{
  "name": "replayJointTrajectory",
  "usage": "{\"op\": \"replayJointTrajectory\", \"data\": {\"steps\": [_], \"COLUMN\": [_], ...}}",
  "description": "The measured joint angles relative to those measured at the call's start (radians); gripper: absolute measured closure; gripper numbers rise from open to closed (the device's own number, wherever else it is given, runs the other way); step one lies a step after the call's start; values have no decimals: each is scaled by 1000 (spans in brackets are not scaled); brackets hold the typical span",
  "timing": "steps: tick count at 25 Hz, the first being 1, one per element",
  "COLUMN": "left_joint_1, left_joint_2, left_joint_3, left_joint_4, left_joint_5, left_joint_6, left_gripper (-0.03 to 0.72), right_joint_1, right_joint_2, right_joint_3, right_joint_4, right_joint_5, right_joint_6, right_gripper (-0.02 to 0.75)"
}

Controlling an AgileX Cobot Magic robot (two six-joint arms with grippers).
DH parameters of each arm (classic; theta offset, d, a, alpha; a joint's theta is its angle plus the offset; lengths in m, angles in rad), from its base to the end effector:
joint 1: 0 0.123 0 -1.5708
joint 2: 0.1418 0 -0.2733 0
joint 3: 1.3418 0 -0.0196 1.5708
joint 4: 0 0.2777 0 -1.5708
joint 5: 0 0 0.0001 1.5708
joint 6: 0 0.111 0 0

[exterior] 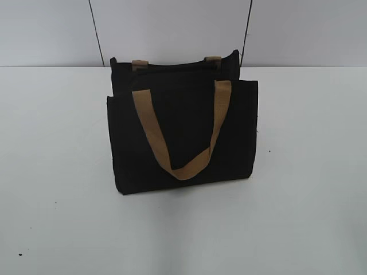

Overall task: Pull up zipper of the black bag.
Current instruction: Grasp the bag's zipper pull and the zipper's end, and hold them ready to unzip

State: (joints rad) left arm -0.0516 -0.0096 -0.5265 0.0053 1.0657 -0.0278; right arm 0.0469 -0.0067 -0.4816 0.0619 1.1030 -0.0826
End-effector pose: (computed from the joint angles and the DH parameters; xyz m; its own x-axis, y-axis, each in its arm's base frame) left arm 0.0434 -0.0017 0.2894 -0.4286 -0.0031 -0.9035 0.0366 0.9991 -0.0208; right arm 0.0469 0.0083 0.2716 -0.4962 -0.0779 -0.8647 -0.1218 0.9924 -0.0195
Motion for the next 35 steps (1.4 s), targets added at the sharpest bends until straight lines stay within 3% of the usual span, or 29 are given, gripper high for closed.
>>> {"op": "replayJointTrajectory", "data": {"steps": [11, 18, 26, 35], "left_joint_1": [0, 0, -18, -99], "left_joint_2": [13, 211, 450, 799], "left_joint_3": [-2, -69, -45, 151], "left_joint_4": [1, 1, -33, -44], "left_joint_5": [-6, -191, -672, -1308], "left_joint_6": [0, 0, 17, 28], "left_gripper": [461, 461, 461, 441], "right_joint_1": [0, 0, 0, 0], "right_joint_2": [0, 0, 0, 0], "right_joint_3": [0, 0, 0, 0], "right_joint_4": [0, 0, 0, 0], "right_joint_5": [0, 0, 0, 0], "right_joint_6": [0, 0, 0, 0], "right_gripper": [196, 196, 196, 196]}}
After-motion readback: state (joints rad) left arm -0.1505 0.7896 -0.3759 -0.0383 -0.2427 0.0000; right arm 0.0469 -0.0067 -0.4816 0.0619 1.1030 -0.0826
